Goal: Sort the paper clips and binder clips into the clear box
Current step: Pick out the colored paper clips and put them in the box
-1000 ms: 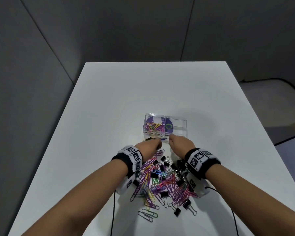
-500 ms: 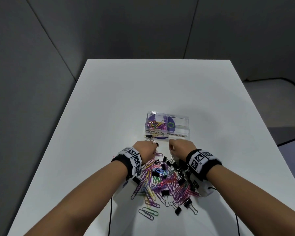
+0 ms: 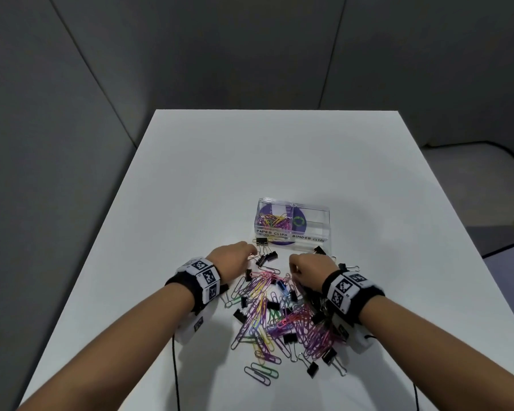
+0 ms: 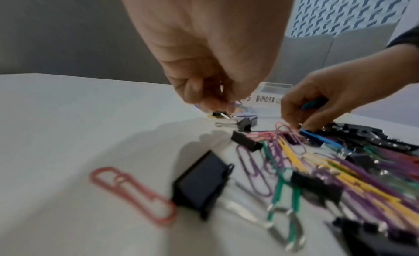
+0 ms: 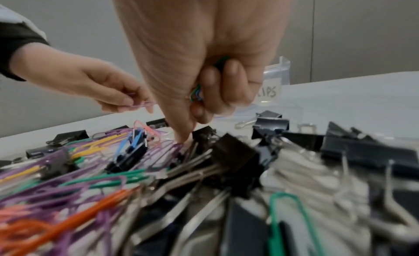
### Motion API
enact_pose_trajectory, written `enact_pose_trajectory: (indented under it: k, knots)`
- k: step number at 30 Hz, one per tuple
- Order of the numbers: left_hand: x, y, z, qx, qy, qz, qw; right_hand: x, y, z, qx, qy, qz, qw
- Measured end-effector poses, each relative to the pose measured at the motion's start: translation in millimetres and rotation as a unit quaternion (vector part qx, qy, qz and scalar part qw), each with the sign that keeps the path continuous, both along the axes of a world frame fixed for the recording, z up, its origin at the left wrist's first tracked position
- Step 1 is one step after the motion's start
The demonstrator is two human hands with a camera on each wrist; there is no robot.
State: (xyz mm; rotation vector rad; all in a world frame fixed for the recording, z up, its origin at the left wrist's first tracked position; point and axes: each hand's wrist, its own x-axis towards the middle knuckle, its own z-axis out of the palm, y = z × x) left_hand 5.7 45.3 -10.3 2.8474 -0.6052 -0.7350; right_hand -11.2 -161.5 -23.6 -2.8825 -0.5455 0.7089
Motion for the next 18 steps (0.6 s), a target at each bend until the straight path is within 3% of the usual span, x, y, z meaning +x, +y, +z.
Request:
enact_pose_trajectory:
  k: [5,10,13,18]
  knots:
    - [-4,17,-2,-0.006,0.025,0.038,0.999,4,15,6,0.033,-0.052,0.009,0.998]
    - [-11,6,0,0.002,0.022,0.018,1.0,4,42,-3,0.007,-0.012,0.037,0.999]
    - [-14,-6,1,0.01,0.016,-0.014,1.0,7,42,-7,0.007,0.0,0.012,1.0]
    - [-15,-18,-4,-0.014,0.019,0.008,1.0,10,23,-7,0.005,0.014,-0.026,1.0]
